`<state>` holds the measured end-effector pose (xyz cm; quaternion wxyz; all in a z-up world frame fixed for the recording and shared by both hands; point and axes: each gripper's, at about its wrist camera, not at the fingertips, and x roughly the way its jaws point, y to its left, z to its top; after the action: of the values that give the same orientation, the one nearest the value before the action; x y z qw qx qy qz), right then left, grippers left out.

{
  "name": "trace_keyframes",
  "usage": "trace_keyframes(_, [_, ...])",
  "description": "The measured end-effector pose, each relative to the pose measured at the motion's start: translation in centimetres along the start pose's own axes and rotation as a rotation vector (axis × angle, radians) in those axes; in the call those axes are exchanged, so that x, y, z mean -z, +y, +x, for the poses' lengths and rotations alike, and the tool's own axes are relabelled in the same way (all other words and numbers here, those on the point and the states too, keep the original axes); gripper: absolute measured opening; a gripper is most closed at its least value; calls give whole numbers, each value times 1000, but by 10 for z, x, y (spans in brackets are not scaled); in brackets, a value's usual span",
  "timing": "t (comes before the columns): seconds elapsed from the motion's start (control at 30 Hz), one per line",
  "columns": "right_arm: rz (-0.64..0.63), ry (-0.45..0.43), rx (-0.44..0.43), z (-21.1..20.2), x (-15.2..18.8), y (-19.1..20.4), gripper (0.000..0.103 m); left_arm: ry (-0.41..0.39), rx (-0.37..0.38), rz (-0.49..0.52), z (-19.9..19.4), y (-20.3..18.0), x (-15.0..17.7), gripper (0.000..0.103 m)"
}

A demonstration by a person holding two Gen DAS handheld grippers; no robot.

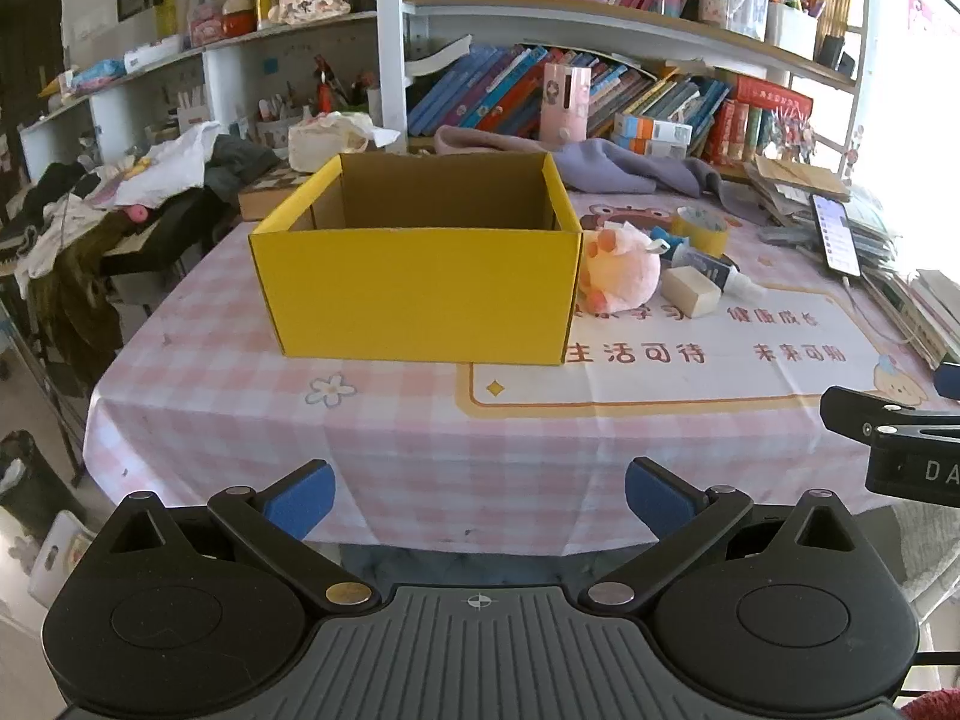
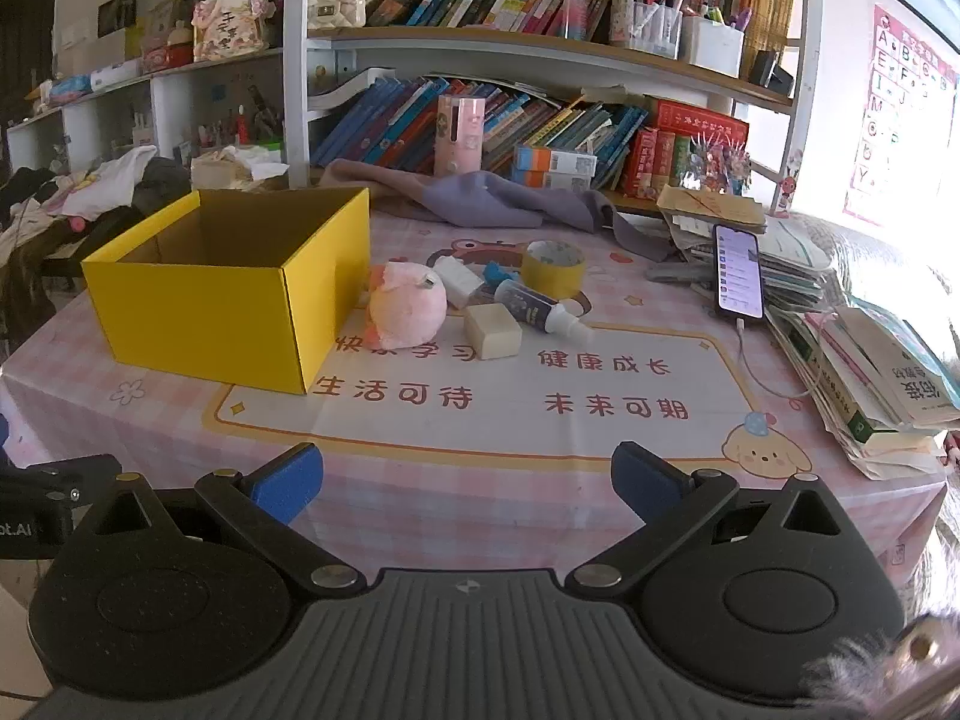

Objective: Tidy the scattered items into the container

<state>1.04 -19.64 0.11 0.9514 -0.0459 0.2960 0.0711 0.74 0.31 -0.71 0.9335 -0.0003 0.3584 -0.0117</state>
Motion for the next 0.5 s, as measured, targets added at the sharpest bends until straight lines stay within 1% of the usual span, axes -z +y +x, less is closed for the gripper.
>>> trace_keyframes(0.5, [-6,-1,-6,0,-1,1,103,-6,21,41,1,-2,-1,103])
